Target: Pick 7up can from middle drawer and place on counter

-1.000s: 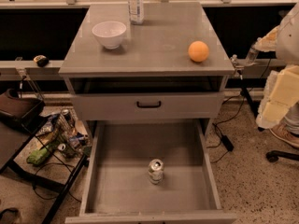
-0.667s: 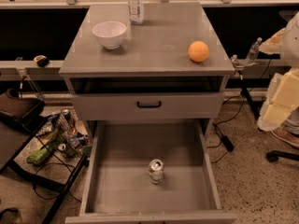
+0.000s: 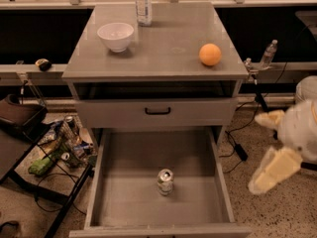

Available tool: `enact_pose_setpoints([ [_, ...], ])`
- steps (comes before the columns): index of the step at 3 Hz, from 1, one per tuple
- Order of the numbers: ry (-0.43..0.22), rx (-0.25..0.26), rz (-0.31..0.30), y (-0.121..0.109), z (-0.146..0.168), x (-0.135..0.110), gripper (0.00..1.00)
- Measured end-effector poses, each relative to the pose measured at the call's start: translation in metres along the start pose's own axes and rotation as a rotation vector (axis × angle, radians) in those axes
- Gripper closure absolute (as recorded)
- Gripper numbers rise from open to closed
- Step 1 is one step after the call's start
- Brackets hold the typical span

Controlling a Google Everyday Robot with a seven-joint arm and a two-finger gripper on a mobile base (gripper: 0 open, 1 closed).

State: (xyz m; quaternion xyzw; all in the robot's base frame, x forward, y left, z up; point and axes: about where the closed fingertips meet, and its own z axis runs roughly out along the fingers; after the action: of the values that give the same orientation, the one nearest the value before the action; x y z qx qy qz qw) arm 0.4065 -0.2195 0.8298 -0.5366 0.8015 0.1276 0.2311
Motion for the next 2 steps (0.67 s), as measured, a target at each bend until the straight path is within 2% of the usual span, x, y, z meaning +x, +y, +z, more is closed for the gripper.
enact_pose_setpoints([
  [1, -0.237, -0.033, 0.062, 0.011, 0.068, 0.027, 0.00],
  [2, -0.497, 0.002, 0.098, 0.001, 0.099, 0.024, 0.00],
])
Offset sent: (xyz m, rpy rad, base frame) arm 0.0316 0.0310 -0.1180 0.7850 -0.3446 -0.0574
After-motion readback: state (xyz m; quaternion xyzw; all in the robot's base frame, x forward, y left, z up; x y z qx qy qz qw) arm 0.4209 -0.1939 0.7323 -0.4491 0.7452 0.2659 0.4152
